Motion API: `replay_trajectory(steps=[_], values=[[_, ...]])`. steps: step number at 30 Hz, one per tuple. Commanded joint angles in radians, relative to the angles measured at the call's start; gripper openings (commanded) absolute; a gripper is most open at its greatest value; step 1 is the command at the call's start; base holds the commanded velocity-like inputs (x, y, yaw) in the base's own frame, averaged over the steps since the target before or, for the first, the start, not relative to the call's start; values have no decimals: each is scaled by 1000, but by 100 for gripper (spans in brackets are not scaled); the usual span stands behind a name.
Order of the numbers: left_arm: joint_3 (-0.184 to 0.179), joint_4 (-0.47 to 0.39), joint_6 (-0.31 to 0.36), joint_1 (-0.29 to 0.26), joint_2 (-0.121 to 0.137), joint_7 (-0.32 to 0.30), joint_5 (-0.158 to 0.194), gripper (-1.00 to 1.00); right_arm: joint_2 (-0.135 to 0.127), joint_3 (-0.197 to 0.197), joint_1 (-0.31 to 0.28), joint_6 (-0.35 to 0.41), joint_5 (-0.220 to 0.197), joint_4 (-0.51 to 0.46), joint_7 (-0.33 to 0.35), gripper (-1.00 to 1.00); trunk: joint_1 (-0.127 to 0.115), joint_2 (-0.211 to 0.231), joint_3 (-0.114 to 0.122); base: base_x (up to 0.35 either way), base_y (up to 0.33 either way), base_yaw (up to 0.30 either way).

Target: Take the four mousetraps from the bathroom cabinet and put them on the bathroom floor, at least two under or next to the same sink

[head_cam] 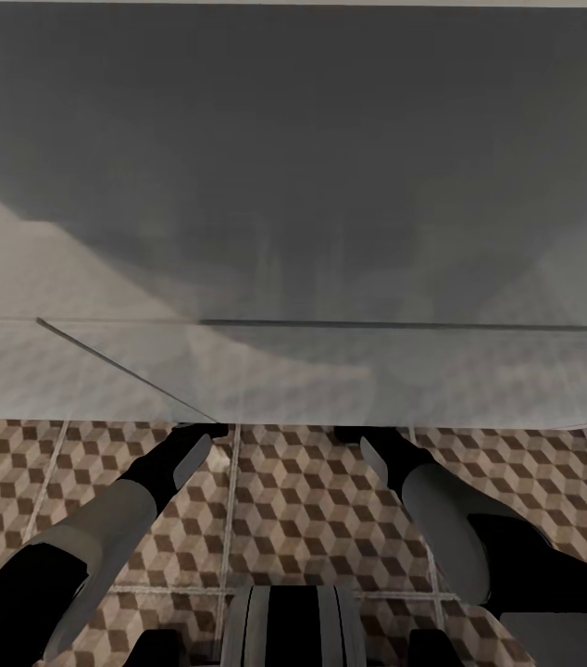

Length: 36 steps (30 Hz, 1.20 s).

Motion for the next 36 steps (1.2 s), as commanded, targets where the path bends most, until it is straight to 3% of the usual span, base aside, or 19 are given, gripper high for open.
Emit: replay_trajectory(steps=[1, 36], values=[[-8, -2, 3, 0, 1, 9, 10, -100, 1, -8, 0, 6, 10, -2, -1, 100, 0, 0, -1, 0, 0, 0], [-7, -2, 2, 0, 2, 9, 10, -100, 4, -8, 0, 3, 12, -3, -2, 100, 0, 0, -1, 0, 0, 0]])
